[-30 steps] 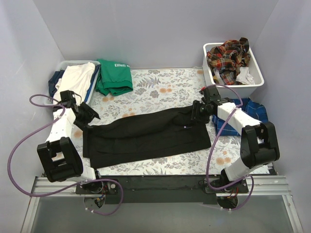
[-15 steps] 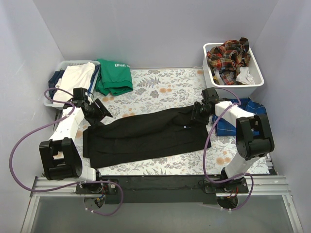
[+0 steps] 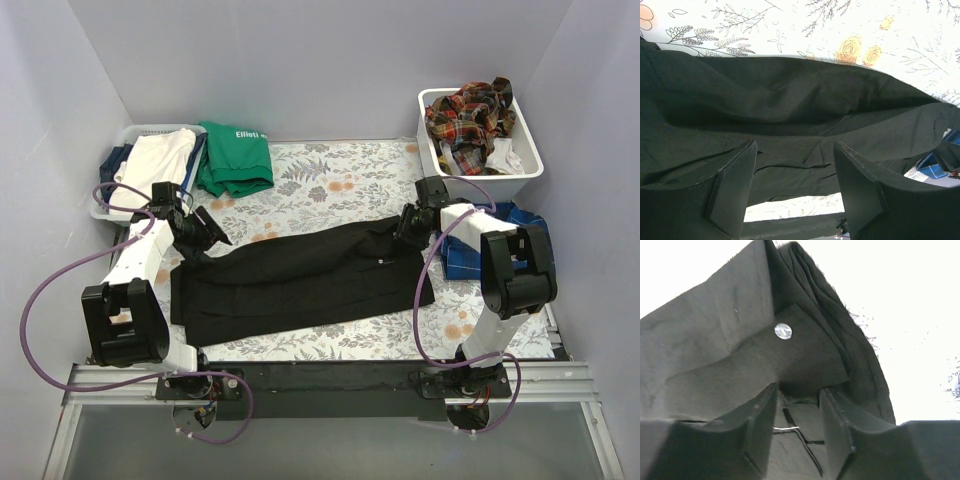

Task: Fold and stack the long sleeve shirts
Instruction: Fold the shirt

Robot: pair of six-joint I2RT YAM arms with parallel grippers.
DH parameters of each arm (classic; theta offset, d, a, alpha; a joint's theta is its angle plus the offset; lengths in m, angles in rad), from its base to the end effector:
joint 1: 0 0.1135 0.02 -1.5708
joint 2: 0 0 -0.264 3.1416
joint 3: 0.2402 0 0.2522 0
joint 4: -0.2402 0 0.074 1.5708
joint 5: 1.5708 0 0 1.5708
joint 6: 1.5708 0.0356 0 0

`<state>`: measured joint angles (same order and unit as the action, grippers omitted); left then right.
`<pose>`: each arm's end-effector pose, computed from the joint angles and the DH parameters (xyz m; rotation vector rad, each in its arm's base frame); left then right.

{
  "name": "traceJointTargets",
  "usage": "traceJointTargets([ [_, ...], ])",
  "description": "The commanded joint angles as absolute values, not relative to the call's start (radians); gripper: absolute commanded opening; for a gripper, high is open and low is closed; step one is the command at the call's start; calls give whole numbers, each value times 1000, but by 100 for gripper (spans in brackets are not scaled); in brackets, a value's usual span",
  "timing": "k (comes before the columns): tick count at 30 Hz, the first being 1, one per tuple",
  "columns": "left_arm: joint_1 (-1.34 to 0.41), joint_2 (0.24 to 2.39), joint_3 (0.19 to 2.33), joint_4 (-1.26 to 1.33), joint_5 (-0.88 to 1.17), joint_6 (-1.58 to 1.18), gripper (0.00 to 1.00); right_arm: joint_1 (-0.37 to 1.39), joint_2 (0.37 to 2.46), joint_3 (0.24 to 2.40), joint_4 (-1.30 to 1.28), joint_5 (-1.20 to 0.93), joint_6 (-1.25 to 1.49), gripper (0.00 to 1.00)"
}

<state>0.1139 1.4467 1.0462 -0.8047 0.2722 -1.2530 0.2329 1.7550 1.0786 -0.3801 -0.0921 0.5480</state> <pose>0.2743 0.0217 0.2341 -1.7832 2.3065 -0.6267 0.3406 0.0841 0.1712 0.3877 2.6467 0.3817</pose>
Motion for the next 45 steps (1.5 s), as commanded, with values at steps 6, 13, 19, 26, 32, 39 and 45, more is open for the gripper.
traceJointTargets([
  [6,110,1454,1042,-810,262,-1243,62,229,1749,1157,-298,-84,569,2],
  [13,112,1456,1037,-811,259,-1236,61,229,1629,1170,-291,-118,554,1],
  [19,110,1476,1035,-804,261,-1233,61,227,1474,1219,-290,-227,532,1],
  [26,110,1497,1048,-795,255,-1221,61,230,1384,1220,-317,-366,532,1],
  [32,112,1517,1057,-798,259,-1206,61,232,1355,1163,-403,-422,534,1],
  [39,112,1539,1071,-810,268,-1186,61,232,1286,950,-529,-315,546,1],
  [45,110,1558,1094,-866,262,-1181,61,232,1218,799,-528,-256,589,1],
])
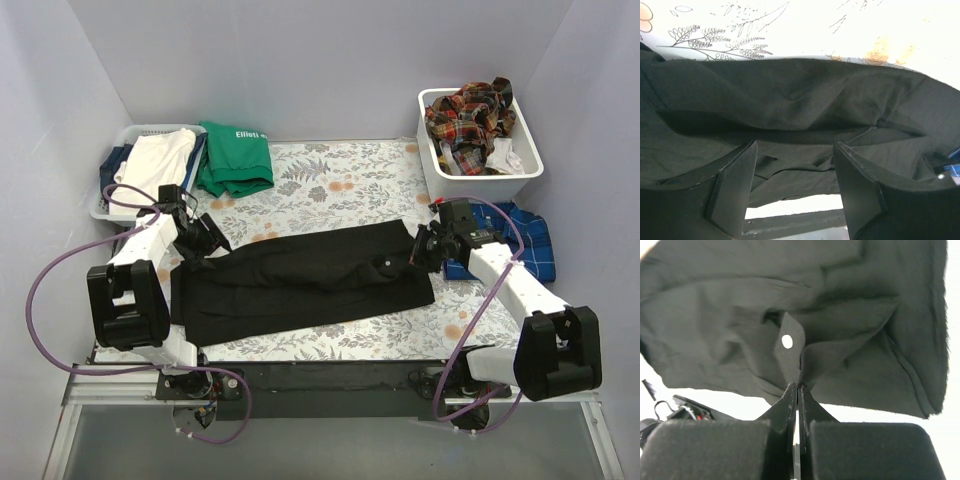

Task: Fold and stack the long sleeve shirts
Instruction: Fold the shirt

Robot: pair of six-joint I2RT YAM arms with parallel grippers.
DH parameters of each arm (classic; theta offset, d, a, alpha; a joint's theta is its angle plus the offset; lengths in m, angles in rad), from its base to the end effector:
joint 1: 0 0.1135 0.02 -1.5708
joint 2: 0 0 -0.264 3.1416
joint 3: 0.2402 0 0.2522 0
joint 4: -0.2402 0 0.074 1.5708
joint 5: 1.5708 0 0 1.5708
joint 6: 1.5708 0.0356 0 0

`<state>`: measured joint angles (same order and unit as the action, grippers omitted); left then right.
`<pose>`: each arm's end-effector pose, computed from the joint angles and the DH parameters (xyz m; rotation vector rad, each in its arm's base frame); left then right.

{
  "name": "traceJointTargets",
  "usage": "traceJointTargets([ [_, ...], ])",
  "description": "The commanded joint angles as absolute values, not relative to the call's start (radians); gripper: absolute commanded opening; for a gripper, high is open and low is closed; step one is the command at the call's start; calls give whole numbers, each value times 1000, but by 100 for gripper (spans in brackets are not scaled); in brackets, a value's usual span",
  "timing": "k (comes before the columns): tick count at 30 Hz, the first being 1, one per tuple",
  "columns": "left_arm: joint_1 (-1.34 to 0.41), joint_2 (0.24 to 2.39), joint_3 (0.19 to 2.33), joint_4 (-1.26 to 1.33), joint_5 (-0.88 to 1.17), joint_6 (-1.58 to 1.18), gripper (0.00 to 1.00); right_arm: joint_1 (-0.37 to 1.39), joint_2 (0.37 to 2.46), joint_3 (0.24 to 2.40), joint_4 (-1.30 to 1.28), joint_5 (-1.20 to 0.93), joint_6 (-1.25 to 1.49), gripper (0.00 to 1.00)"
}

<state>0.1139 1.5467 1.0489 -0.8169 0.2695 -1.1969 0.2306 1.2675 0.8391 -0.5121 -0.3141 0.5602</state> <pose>0.2842 0.0230 0.2084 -1.7939 2.4198 -0.5498 0.2433 0.0684 0.2311 0.2930 2.5768 0.7037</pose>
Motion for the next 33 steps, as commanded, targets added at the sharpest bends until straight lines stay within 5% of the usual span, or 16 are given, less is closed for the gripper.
traceJointTargets([
  [1,110,1563,1098,-879,258,-1184,61,232,1219,792,-531,-241,592,1],
  [10,112,1591,1074,-936,218,-1261,53,230,1273,747,-503,-167,574,1],
  [18,112,1649,1060,-908,172,-1305,0,230,1259,744,-502,-141,552,1],
  [27,115,1594,1137,-972,58,-1302,0,232,1253,727,-505,-114,555,1],
  [28,120,1589,1135,-977,55,-1298,0,230,1259,729,-514,-117,555,8],
  [29,126,1585,1128,-982,54,-1296,0,230,1273,732,-531,-114,557,31],
  [30,127,1582,1121,-983,55,-1293,0,230,1281,738,-554,-107,555,37],
  [31,132,1578,1115,-983,55,-1290,0,230,1278,739,-577,-110,555,54],
  [33,140,1568,1094,-980,58,-1289,0,230,1252,736,-587,-97,557,65],
])
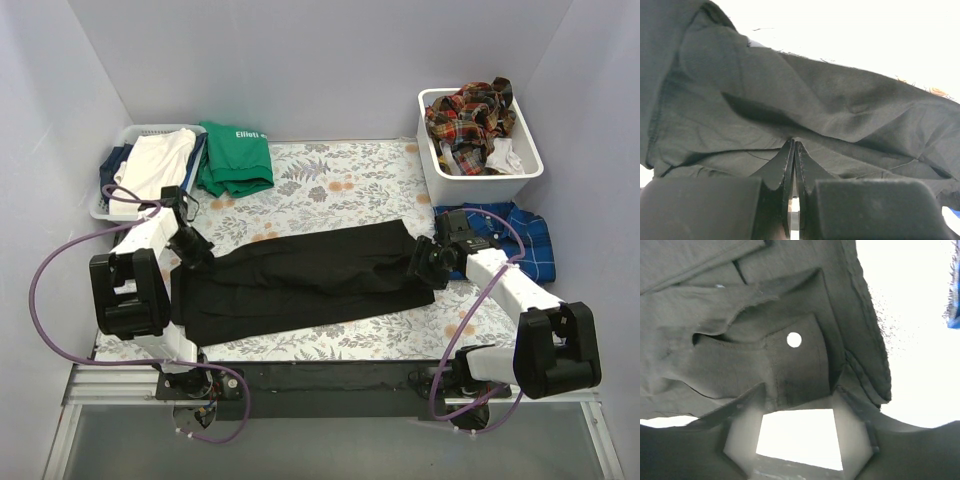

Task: Fold and stack the long sleeve shirts
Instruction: Fold the shirt

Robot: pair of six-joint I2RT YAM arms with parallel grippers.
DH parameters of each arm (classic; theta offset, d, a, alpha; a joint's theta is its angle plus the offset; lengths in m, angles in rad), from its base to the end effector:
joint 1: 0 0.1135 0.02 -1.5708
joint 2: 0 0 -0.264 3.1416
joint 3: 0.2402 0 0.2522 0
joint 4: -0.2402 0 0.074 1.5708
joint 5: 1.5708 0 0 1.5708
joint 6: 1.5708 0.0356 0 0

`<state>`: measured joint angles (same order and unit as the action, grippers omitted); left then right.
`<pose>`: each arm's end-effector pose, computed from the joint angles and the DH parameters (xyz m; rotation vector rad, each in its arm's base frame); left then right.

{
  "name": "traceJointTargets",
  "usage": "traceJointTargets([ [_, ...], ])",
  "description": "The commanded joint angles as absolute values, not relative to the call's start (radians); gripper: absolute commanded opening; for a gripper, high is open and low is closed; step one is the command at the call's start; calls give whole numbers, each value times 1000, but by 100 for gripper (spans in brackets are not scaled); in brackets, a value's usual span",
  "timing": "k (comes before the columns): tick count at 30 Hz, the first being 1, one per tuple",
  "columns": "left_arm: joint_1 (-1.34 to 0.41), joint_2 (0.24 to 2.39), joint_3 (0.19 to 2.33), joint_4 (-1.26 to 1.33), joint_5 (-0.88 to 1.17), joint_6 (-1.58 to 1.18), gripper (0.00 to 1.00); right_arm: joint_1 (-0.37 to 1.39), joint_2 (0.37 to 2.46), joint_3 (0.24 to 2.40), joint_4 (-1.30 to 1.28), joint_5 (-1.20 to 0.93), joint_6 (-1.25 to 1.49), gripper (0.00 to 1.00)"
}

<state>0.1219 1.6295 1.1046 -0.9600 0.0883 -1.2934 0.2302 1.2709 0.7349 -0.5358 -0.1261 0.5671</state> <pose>0.2852 0.0318 0.1972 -2.0192 2.3695 -0.1886 0.2283 0.0581 0.1962 0.4096 2.6676 0.4239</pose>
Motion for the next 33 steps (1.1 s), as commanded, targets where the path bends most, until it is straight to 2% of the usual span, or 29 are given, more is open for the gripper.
traceJointTargets([
  [1,141,1565,1088,-976,61,-1287,0,232,1206,736,-583,-91,560,67],
  [2,140,1565,1082,-971,61,-1287,0,230,1180,742,-577,-68,560,71],
  [6,140,1578,1068,-956,87,-1287,0,232,1095,813,-517,-17,545,73],
  [9,140,1585,1069,-945,98,-1285,0,230,1185,928,-525,-6,522,73],
  [14,141,1594,1072,-936,121,-1279,0,232,1466,1087,-573,-98,520,69],
  [21,140,1595,1058,-927,129,-1279,0,232,1474,977,-583,-123,525,67],
  [23,140,1597,1054,-925,129,-1279,0,233,1488,951,-577,-133,532,60],
  [25,141,1600,1051,-925,129,-1278,0,233,1494,948,-569,-144,537,59],
  [26,141,1601,1051,-923,129,-1276,0,235,1502,948,-563,-146,538,53],
  [29,141,1605,1057,-925,127,-1276,0,235,1528,956,-565,-147,532,44],
  [33,140,1608,1068,-928,129,-1276,0,233,1563,943,-569,-155,519,46],
])
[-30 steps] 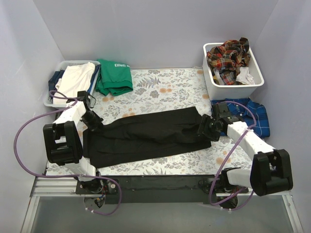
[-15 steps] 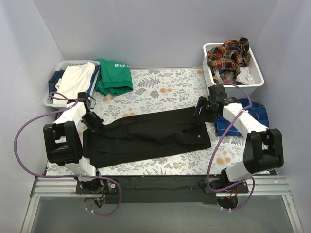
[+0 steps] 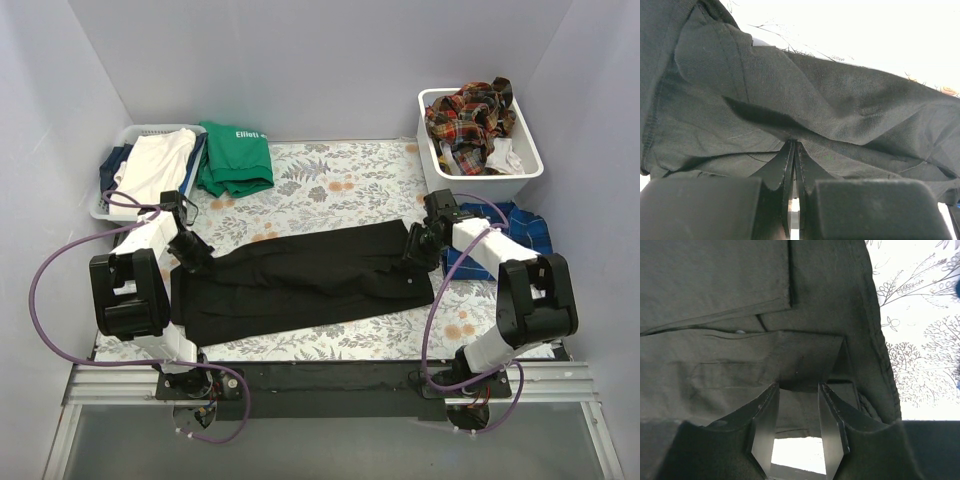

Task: Fold and stack the long sleeve shirts
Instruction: Fold the shirt

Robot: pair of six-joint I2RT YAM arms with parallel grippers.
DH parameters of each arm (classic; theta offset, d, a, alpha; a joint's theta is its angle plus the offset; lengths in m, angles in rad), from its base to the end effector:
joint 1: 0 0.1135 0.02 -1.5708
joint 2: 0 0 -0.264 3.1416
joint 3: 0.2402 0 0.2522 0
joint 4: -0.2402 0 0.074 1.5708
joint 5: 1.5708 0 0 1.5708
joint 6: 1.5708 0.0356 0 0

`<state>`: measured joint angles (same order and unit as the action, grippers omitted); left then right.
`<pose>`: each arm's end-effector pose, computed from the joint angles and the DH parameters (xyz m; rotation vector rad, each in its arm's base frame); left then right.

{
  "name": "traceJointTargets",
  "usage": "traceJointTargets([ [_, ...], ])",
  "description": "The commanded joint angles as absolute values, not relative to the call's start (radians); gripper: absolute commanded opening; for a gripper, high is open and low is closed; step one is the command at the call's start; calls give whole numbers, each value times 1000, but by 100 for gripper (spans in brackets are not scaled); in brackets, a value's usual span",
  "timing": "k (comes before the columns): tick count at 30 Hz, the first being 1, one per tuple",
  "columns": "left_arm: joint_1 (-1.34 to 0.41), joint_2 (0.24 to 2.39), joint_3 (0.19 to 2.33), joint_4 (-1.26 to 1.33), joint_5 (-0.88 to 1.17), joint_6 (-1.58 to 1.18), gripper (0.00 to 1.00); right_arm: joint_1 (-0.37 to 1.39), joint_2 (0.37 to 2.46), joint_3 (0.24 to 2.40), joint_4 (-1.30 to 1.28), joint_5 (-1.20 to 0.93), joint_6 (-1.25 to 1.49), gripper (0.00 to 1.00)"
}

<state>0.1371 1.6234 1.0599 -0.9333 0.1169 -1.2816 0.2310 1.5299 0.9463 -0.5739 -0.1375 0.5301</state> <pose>0.2790 0.0343 0.1880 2.0354 -2.3817 0.2169 0.2817 0.0713 0.1923 0.3748 2.7567 0.3945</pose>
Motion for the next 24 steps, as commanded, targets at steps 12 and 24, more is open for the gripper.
traceJointTargets([
  [12,141,1615,1077,-925,130,-1273,0,233,1637,959,-531,-126,538,67],
  [24,141,1615,1066,-919,132,-1272,0,235,1605,968,-528,-123,514,1],
])
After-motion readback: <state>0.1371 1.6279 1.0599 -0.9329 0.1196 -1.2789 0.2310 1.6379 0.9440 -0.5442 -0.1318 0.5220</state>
